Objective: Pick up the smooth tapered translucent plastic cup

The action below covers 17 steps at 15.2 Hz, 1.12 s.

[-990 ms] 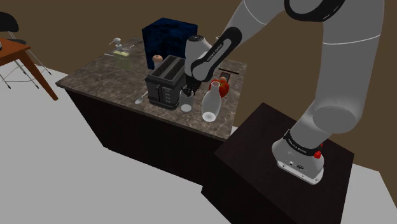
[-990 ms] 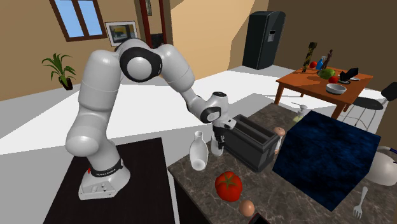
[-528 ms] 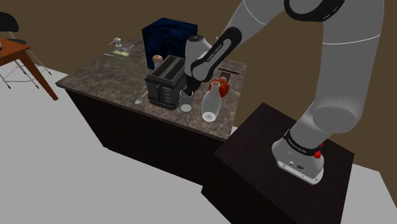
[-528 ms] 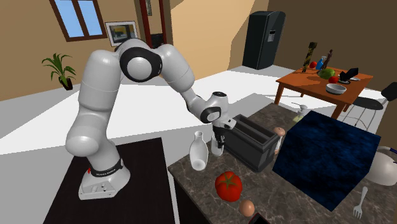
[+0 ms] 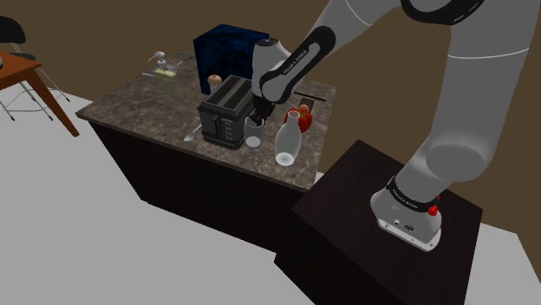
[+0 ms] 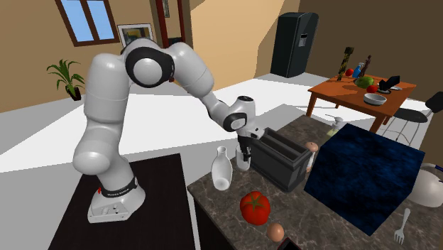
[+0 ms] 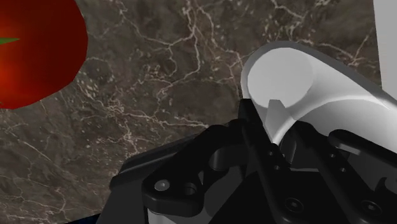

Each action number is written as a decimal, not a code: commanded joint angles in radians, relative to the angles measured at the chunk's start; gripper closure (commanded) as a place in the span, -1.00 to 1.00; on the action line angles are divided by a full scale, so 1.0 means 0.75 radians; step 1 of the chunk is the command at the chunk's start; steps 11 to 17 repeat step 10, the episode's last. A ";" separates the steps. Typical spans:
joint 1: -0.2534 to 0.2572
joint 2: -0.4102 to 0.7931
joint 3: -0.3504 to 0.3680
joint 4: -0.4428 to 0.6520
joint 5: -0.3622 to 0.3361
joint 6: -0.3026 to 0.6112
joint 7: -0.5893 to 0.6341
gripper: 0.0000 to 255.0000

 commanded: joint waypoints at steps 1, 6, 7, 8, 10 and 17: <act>-0.006 -0.031 0.006 -0.001 0.009 -0.030 -0.011 1.00; -0.015 -0.103 0.018 0.000 0.031 -0.102 -0.029 1.00; -0.016 -0.117 0.021 0.001 0.036 -0.116 -0.033 1.00; -0.018 -0.131 0.023 0.002 0.040 -0.131 -0.036 1.00; -0.018 -0.133 0.023 0.003 0.040 -0.133 -0.037 1.00; -0.018 -0.133 0.023 0.003 0.040 -0.133 -0.037 1.00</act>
